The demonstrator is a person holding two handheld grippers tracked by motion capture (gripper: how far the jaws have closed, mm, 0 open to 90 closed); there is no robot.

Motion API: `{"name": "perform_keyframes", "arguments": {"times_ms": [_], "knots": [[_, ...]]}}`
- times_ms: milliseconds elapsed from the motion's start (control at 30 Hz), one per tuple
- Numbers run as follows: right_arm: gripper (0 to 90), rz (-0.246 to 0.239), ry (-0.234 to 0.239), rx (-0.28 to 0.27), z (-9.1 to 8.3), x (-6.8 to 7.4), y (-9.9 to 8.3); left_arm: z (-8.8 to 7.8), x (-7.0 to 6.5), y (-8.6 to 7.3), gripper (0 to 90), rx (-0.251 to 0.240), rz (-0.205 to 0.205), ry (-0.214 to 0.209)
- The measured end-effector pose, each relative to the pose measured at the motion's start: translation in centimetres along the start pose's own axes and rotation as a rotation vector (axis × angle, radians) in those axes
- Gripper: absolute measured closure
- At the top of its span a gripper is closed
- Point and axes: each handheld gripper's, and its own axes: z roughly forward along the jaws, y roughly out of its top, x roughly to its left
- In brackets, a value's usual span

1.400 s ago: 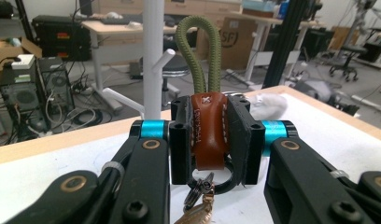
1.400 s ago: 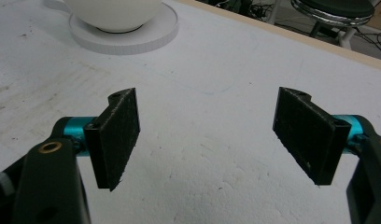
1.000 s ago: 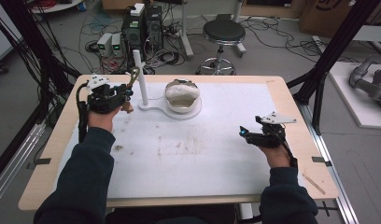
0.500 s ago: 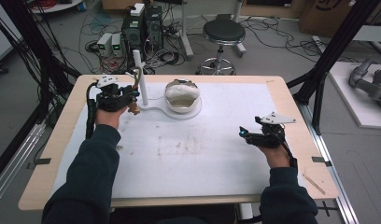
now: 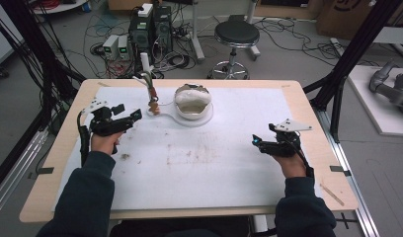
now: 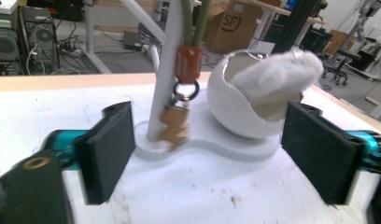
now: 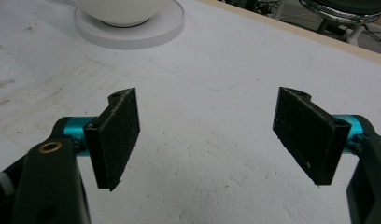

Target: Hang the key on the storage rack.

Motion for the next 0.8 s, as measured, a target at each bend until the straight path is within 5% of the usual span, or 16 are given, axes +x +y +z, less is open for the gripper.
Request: {"name": "perform_keyframes", "arguments": {"times_ms": [100,167,267,800], "knots": [[23.3,-0.008,0.008,0.003,0.1,0.1,0.0,-0.7,-0.1,-0.9,17.5,-0.006,0.035,-0.021],[23.3,-0.013,0.012,0.006,0.2,0.2,0.0,-0.8,-0.4,-1.1,17.5,0.037,0.083,-0.024],[23.3,-0.018,0.016,0.009,0.3,0.3,0.0,-1.3,-1.0,-1.3,18.6,0.018,0.121,-0.061],[22.7,-0.015,0.06,-0.018,0.1,0.1,-0.4,-3.2,-2.4,-4.0,17.9,-0.036,0.123,-0.071]]}}
